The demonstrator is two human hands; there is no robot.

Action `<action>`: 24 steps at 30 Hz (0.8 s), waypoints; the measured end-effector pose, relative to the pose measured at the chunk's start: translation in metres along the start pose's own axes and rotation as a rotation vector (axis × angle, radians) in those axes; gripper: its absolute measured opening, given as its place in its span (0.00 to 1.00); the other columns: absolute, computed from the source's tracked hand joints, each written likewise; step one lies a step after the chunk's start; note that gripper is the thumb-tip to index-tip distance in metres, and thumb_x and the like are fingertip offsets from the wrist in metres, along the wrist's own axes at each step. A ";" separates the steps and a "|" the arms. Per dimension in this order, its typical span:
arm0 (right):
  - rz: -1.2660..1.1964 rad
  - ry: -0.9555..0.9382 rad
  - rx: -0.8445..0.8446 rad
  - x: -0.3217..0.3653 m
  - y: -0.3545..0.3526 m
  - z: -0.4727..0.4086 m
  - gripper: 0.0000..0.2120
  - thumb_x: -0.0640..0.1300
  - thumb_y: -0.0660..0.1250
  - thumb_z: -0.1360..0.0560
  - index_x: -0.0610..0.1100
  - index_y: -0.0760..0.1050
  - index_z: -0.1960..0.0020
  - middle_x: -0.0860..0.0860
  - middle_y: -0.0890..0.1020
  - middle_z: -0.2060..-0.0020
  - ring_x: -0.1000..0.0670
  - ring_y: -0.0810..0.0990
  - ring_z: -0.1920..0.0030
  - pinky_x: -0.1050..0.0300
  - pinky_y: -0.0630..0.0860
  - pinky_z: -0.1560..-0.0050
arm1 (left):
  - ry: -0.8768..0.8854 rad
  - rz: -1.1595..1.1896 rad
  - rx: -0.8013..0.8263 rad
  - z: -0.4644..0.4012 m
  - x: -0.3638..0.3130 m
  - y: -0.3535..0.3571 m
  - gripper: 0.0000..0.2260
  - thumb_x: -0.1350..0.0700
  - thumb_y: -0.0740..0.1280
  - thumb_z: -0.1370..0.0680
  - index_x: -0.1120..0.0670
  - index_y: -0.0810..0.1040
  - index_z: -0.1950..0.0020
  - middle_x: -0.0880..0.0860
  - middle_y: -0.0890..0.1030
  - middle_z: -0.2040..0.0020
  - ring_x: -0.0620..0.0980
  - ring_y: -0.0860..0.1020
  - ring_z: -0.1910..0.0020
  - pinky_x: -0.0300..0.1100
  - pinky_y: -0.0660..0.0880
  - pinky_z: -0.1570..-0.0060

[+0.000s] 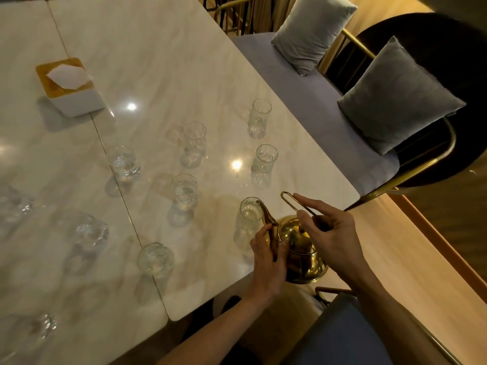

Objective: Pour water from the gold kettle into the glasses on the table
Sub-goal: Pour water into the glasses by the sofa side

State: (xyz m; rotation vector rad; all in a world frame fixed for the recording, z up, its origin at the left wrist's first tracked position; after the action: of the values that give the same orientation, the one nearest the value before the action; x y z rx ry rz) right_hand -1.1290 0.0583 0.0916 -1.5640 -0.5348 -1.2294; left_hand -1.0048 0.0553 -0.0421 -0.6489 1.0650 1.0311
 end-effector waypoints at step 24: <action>0.236 0.040 0.120 -0.015 0.028 -0.025 0.15 0.49 0.68 0.21 0.58 0.79 0.35 0.57 0.85 0.48 0.58 0.81 0.65 0.62 0.77 0.57 | -0.192 0.177 0.043 -0.013 0.041 0.011 0.37 0.21 0.62 0.33 0.38 0.61 0.30 0.53 0.65 0.26 0.56 0.71 0.30 0.60 0.74 0.33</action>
State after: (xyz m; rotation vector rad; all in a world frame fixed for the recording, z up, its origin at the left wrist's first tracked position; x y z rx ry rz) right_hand -1.1231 0.0290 0.0643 -1.4532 -0.3791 -1.0285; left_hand -1.0144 0.0636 -0.0845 -0.4168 0.9857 1.1950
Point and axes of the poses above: each hand's wrist, its own z-axis away from the middle knuckle, its own y-axis out of the palm, x = y × z, the point moved 6 cm from there along -z, towards the middle knuckle
